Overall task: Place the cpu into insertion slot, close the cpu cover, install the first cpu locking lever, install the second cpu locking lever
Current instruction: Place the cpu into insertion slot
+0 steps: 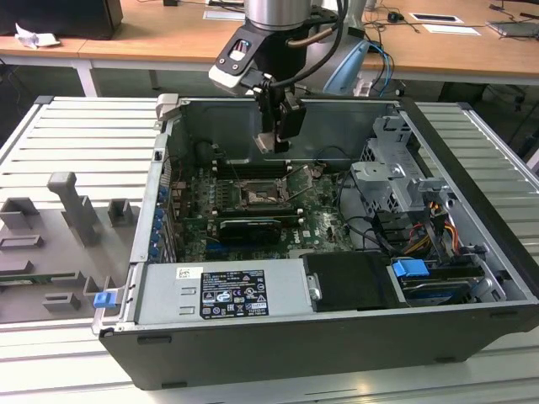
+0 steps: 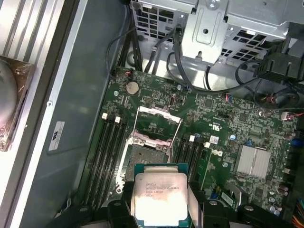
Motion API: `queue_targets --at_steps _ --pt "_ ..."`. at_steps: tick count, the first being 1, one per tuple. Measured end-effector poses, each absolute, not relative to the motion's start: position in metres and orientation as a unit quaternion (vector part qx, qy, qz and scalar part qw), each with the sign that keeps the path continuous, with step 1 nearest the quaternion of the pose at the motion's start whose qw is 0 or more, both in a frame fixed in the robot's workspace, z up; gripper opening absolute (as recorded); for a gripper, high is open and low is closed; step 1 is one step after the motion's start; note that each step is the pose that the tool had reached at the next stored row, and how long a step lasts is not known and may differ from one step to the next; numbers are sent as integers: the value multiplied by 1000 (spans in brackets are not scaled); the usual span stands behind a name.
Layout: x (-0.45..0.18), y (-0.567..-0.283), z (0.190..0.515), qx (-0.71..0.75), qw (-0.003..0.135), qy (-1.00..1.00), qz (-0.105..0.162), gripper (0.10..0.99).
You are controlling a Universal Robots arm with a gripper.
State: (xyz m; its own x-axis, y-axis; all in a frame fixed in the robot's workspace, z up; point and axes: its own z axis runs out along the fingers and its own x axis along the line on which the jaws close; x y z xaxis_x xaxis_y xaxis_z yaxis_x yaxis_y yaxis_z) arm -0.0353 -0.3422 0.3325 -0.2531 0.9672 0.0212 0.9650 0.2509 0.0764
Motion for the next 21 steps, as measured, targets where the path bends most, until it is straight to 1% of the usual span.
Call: queue_targets --at_steps 21 --pt "-35 -342 321 636 15 771 35 529"
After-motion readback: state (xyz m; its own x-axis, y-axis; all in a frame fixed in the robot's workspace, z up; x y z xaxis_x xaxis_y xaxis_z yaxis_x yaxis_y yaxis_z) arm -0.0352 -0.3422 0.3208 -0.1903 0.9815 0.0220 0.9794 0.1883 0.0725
